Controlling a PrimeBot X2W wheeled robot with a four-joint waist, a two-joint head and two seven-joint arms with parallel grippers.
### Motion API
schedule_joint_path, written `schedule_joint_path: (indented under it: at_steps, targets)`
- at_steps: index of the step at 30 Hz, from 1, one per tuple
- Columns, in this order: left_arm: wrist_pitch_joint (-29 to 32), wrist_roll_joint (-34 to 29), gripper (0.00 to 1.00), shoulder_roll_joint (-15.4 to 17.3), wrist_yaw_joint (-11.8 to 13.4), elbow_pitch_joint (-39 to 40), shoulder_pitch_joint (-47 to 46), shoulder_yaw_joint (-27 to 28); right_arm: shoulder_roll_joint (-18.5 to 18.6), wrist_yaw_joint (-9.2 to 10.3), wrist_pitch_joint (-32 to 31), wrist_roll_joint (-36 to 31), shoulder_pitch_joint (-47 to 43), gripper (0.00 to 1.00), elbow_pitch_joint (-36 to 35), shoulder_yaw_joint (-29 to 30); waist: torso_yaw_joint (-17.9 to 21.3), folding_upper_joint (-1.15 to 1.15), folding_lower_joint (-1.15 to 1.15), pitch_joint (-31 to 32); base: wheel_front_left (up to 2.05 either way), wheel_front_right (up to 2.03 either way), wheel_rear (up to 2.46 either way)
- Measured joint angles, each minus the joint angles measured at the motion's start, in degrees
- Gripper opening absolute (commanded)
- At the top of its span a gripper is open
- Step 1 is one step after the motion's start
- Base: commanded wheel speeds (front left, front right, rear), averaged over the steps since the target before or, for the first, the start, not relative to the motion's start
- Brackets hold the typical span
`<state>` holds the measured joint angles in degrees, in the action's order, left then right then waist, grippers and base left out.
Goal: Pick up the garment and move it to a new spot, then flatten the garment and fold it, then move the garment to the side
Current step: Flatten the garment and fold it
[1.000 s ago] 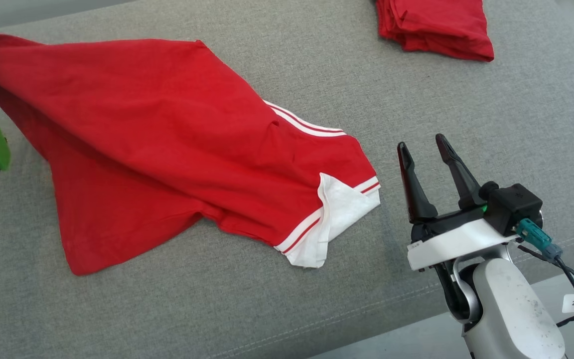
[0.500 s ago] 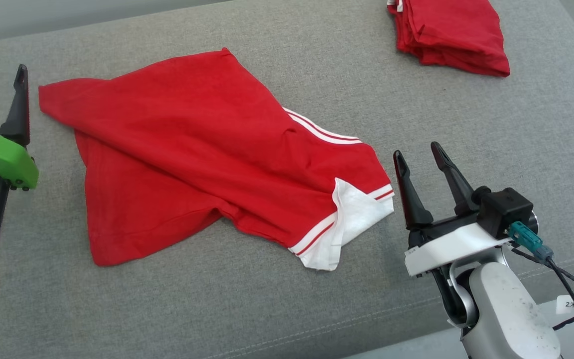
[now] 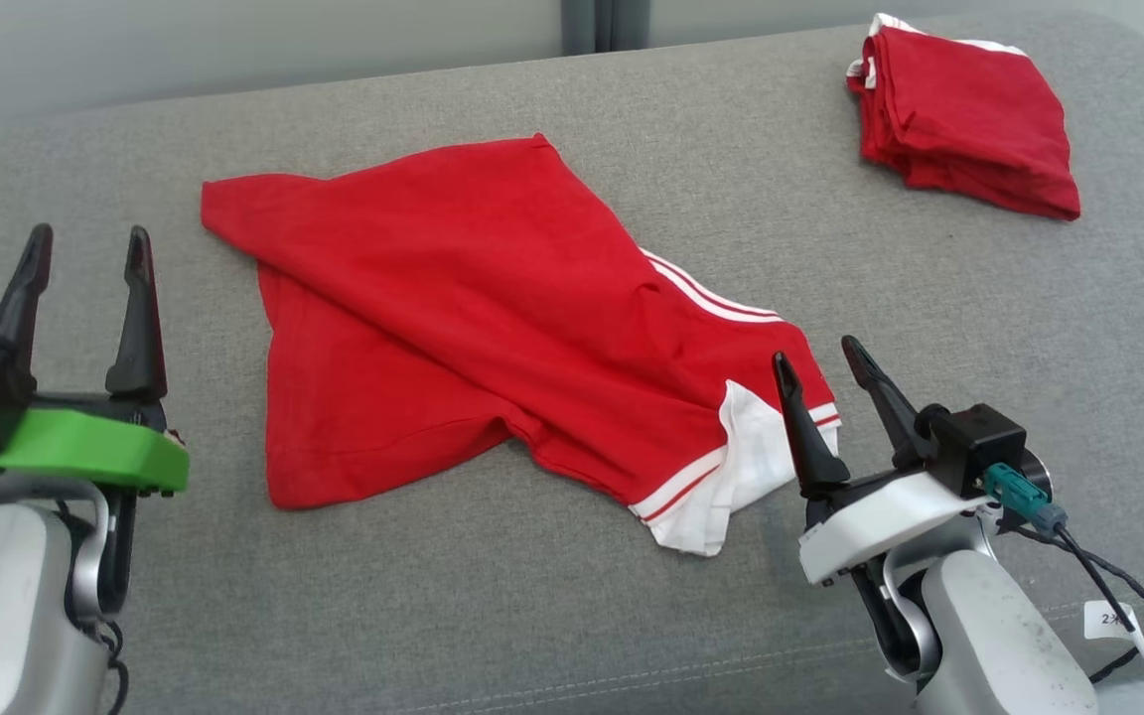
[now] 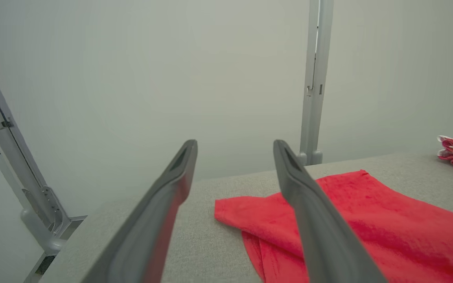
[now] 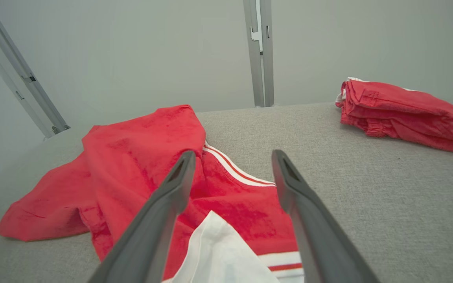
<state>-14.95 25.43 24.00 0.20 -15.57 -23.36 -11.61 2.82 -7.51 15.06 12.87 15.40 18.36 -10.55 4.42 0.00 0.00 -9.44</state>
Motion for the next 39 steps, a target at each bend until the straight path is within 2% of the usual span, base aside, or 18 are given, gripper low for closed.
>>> schedule_joint_path:
  at_steps: [6,17,27,32,39]
  targets:
    - [-0.01,-2.15,1.00,-4.91,1.09,7.56,9.39,3.70,0.00,0.00,0.00,-0.43,-0.03,1.00,2.49,0.55,-2.48,0.00,0.00,1.05,0.00,0.00,0.00]
    - [-0.01,-5.84,1.00,-12.82,1.21,13.14,18.70,6.23,0.00,0.00,-1.97,-3.97,2.50,1.00,7.42,4.67,-6.92,0.00,0.00,2.25,0.00,0.00,0.00]
    - [-0.01,-8.01,1.00,-14.65,-0.83,13.07,19.10,9.03,2.70,-0.01,-6.32,-4.98,9.90,1.00,15.45,6.48,-8.67,0.00,0.00,1.37,0.00,0.00,0.00]
    - [-0.01,-9.03,1.00,-15.95,-2.04,12.71,18.85,9.84,4.56,-0.01,-9.99,-4.30,14.16,1.00,22.36,6.62,-9.33,0.00,0.00,0.60,0.00,0.00,0.00]
    - [-0.01,-10.22,1.00,-17.36,-3.43,12.05,17.61,10.71,6.09,-0.01,-10.59,-3.36,19.17,1.00,31.92,6.66,-10.43,0.00,0.00,-1.10,0.00,0.00,0.00]
